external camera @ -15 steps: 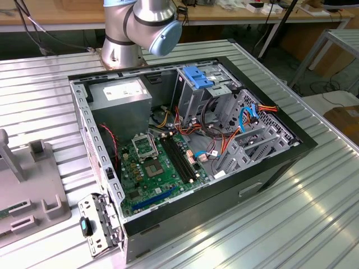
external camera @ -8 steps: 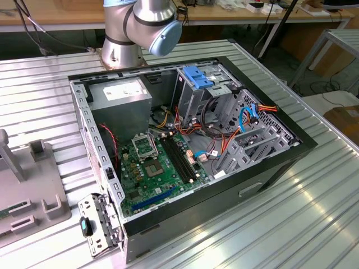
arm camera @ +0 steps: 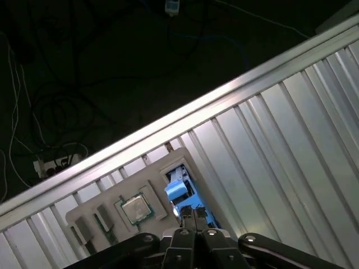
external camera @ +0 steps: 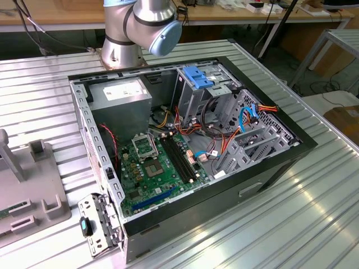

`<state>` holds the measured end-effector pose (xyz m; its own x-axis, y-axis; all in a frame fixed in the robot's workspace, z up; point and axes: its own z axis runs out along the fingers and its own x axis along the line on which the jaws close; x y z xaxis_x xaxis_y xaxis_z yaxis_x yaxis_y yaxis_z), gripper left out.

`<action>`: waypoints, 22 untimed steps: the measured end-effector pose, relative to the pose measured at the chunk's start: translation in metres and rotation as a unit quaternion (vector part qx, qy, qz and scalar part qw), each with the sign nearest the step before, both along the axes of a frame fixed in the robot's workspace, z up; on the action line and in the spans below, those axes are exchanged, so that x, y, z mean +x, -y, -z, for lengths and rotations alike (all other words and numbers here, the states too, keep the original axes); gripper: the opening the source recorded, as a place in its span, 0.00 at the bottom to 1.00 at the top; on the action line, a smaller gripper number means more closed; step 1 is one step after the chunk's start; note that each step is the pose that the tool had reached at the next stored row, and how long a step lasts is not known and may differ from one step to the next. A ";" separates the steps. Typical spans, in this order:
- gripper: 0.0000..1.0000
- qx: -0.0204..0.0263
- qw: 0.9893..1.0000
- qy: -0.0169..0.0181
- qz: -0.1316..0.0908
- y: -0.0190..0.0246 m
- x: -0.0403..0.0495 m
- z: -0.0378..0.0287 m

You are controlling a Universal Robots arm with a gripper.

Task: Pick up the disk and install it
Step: 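Pick up the disk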

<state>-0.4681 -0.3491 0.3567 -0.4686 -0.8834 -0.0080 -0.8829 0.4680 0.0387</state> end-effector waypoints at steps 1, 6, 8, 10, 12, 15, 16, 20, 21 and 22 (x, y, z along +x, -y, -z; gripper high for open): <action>0.11 0.000 1.000 0.000 -0.011 -0.0001 0.0000 0.0000; 0.11 0.000 1.000 0.000 -0.031 -0.0001 0.0000 0.0000; 0.11 0.000 0.999 0.000 -0.041 -0.0001 0.0000 0.0000; 0.11 0.000 0.998 0.000 -0.055 -0.0003 0.0000 0.0000; 0.11 0.000 0.998 0.000 -0.067 -0.0003 0.0000 0.0000; 0.11 0.000 0.995 0.000 -0.097 -0.0005 0.0000 0.0000; 0.11 0.000 0.995 0.000 -0.103 -0.0005 0.0000 0.0000; 0.11 0.001 0.991 0.000 -0.134 -0.0005 0.0000 0.0000; 0.11 0.001 0.989 0.000 -0.146 -0.0005 0.0000 0.0000; 0.11 0.001 0.987 0.000 -0.158 -0.0005 0.0000 0.0000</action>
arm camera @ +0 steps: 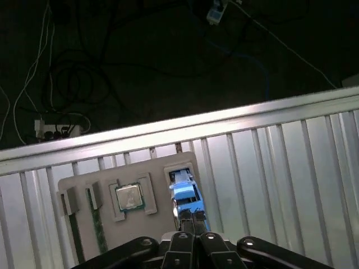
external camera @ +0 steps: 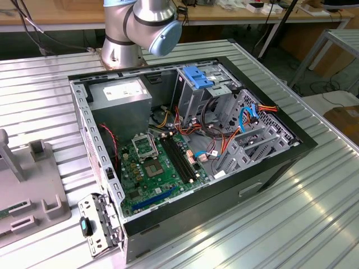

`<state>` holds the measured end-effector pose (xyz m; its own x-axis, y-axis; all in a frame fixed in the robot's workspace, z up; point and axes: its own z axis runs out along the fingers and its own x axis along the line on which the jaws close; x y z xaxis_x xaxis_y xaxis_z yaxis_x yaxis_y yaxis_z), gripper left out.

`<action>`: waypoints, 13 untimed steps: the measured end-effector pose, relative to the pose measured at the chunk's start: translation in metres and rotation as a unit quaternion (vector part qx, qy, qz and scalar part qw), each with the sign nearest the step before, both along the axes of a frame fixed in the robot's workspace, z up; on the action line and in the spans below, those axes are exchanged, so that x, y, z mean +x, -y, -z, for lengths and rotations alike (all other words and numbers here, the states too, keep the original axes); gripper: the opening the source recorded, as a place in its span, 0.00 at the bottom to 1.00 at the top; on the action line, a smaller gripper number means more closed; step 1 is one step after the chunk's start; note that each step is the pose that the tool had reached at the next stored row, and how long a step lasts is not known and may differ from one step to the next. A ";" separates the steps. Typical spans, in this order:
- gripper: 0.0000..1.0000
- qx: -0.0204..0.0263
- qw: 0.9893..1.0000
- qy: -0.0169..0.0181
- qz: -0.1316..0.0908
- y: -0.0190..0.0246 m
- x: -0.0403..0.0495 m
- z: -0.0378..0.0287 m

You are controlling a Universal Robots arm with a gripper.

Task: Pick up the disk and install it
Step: 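Pick up the disk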

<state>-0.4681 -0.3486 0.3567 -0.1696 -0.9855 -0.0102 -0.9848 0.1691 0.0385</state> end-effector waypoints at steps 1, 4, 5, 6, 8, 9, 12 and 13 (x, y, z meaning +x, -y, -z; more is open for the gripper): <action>0.11 0.000 1.000 0.000 -0.012 -0.0002 0.0000 0.0000; 0.11 0.000 0.999 0.000 -0.034 -0.0005 0.0000 0.0000; 0.11 0.000 0.999 0.000 -0.041 -0.0005 0.0000 0.0000; 0.11 0.000 0.999 0.000 -0.046 -0.0005 0.0000 0.0000; 0.11 0.000 0.997 0.000 -0.072 -0.0006 0.0000 0.0000; 0.11 0.000 0.997 0.000 -0.078 -0.0006 0.0000 0.0000; 0.11 0.001 0.995 0.000 -0.100 -0.0007 0.0000 0.0000; 0.11 0.001 0.994 0.000 -0.105 -0.0008 0.0001 0.0001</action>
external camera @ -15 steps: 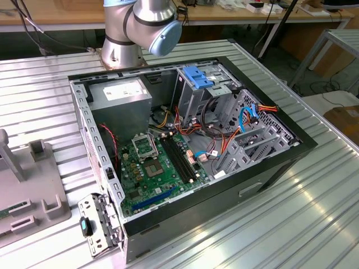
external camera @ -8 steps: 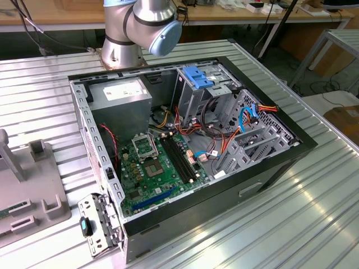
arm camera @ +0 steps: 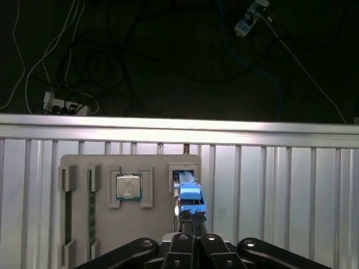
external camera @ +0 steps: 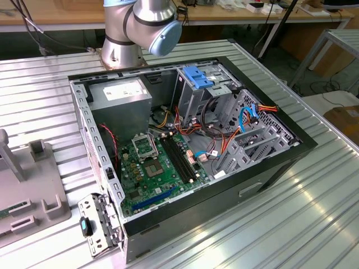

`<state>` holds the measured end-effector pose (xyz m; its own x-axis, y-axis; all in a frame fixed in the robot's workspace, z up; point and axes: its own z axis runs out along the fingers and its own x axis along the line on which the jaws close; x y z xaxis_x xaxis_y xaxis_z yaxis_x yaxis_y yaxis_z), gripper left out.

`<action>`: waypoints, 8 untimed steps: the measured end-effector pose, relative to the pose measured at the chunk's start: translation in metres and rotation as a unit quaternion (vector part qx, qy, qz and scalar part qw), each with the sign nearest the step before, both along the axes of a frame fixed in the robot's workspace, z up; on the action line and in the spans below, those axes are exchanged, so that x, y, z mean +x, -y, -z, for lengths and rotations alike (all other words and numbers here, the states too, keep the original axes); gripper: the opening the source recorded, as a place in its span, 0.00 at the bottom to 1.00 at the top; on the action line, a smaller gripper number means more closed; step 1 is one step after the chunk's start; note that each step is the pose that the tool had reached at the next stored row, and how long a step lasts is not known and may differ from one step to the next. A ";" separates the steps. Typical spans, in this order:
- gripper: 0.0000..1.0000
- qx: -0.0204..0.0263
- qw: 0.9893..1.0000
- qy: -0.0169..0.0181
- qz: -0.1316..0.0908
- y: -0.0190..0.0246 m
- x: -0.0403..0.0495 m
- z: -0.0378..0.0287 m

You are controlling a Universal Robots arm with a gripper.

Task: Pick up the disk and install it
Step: 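Pick up the disk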

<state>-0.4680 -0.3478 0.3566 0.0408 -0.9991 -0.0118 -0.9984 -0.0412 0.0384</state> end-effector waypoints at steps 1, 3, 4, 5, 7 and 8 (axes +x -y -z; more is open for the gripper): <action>0.11 0.000 1.000 0.000 -0.007 0.0000 0.0001 0.0001; 0.11 0.000 1.000 0.000 -0.022 0.0000 0.0001 0.0003; 0.11 0.000 1.000 0.000 -0.028 0.0001 0.0002 0.0005; 0.11 0.000 0.999 0.001 -0.036 0.0000 0.0002 0.0009; 0.11 0.000 0.999 0.012 -0.048 -0.0001 0.0002 0.0028; 0.11 0.000 0.999 0.013 -0.048 -0.0001 0.0002 0.0034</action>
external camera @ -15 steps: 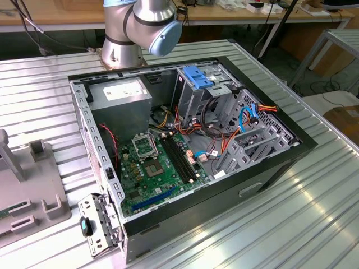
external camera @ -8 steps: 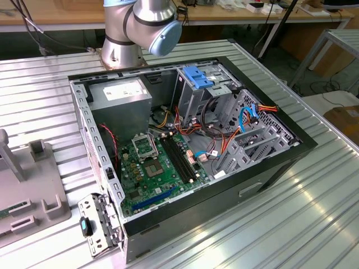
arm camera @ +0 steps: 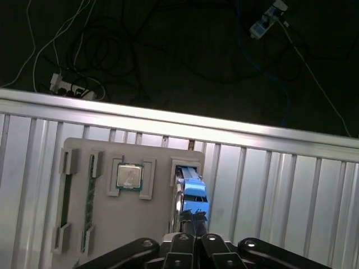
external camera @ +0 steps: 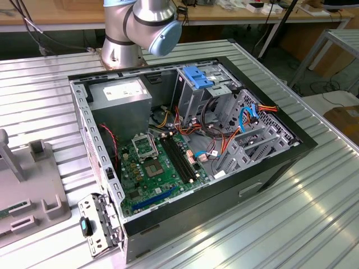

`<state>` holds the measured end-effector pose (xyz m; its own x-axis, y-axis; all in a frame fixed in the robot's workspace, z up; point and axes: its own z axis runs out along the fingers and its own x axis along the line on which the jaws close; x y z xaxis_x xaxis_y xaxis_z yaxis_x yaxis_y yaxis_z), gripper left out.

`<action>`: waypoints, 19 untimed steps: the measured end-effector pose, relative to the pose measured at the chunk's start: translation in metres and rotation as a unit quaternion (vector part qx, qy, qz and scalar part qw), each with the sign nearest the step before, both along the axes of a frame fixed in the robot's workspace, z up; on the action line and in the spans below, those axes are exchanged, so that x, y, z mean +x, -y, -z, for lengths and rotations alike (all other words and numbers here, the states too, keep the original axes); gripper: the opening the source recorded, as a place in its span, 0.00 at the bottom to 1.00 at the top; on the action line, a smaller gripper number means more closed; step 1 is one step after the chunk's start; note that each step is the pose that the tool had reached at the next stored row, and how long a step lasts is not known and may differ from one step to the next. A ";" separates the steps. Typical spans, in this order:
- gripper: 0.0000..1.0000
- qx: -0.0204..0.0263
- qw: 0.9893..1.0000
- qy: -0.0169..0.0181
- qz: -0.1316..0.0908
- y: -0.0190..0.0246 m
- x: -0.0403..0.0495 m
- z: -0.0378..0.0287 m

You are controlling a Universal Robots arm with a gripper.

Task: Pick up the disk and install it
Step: 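Pick up the disk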

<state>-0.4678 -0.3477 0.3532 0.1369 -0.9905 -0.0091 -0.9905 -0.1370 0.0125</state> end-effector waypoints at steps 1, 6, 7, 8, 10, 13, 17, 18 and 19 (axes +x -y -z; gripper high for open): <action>0.11 0.000 1.000 0.000 0.003 0.0000 0.0000 0.0003; 0.11 0.000 1.000 0.000 0.024 -0.0004 -0.0001 0.0010; 0.11 0.000 1.000 0.000 0.028 -0.0010 -0.0001 0.0017; 0.11 0.000 1.000 0.000 0.029 -0.0019 -0.0001 0.0021; 0.11 0.000 1.000 0.000 0.030 -0.0026 -0.0001 0.0025; 0.11 0.000 1.000 0.000 0.030 -0.0029 -0.0001 0.0026; 0.11 0.000 1.000 0.000 0.030 -0.0032 0.0008 0.0027; 0.11 0.000 1.000 0.000 0.030 -0.0032 0.0030 0.0027; 0.11 0.000 1.000 0.000 0.030 -0.0032 0.0051 0.0027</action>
